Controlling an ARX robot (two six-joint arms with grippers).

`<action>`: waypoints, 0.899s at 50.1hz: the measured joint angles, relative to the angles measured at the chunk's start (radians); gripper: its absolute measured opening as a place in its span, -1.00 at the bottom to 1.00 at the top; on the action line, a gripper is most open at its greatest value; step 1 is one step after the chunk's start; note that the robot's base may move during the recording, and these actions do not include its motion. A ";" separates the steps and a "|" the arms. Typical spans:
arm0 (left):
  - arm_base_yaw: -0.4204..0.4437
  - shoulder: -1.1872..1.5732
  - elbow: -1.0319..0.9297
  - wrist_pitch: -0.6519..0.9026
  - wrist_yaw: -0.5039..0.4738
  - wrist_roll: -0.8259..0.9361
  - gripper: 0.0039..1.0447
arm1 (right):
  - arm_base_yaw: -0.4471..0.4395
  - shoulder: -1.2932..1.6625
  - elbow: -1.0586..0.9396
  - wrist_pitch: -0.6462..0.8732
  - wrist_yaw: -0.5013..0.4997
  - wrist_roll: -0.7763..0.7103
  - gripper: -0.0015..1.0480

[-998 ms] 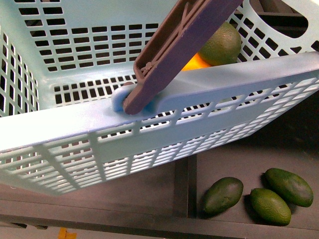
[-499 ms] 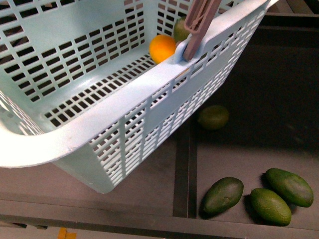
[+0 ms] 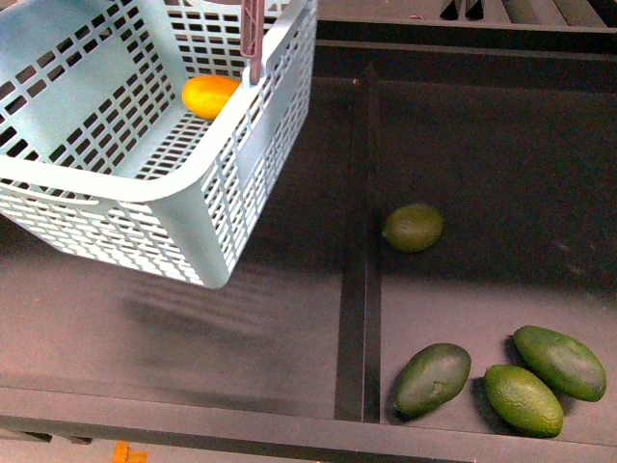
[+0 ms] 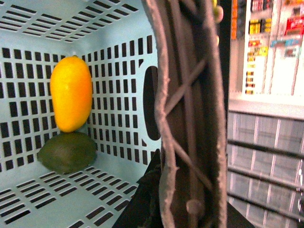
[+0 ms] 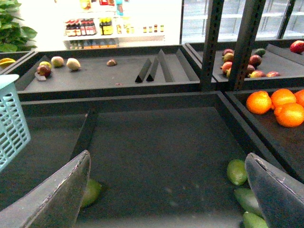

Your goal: Pick mango and avocado into basket

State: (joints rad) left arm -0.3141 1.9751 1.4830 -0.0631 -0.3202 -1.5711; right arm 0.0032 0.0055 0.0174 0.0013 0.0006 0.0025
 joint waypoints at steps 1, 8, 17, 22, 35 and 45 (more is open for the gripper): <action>0.007 0.016 0.011 0.003 -0.004 -0.003 -0.92 | 0.000 0.000 0.000 0.000 0.000 0.000 0.83; 0.053 0.196 0.141 0.034 0.035 -0.026 -0.92 | 0.000 0.000 0.000 0.000 0.000 0.000 0.83; 0.050 0.264 0.156 0.060 0.087 0.024 -0.92 | 0.000 0.000 0.000 0.000 0.000 0.000 0.83; 0.050 0.264 0.124 0.101 0.085 0.030 -0.92 | 0.000 0.000 0.000 0.000 0.000 0.000 0.83; 0.027 0.238 0.031 0.137 0.055 -0.006 -0.46 | 0.000 0.000 0.000 0.000 0.000 0.000 0.83; 0.025 0.157 -0.001 0.127 0.010 -0.060 0.26 | 0.000 0.000 0.000 0.000 0.000 0.000 0.83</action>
State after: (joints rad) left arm -0.2890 2.1323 1.4822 0.0643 -0.3107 -1.6310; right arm 0.0032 0.0055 0.0174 0.0013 0.0002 0.0025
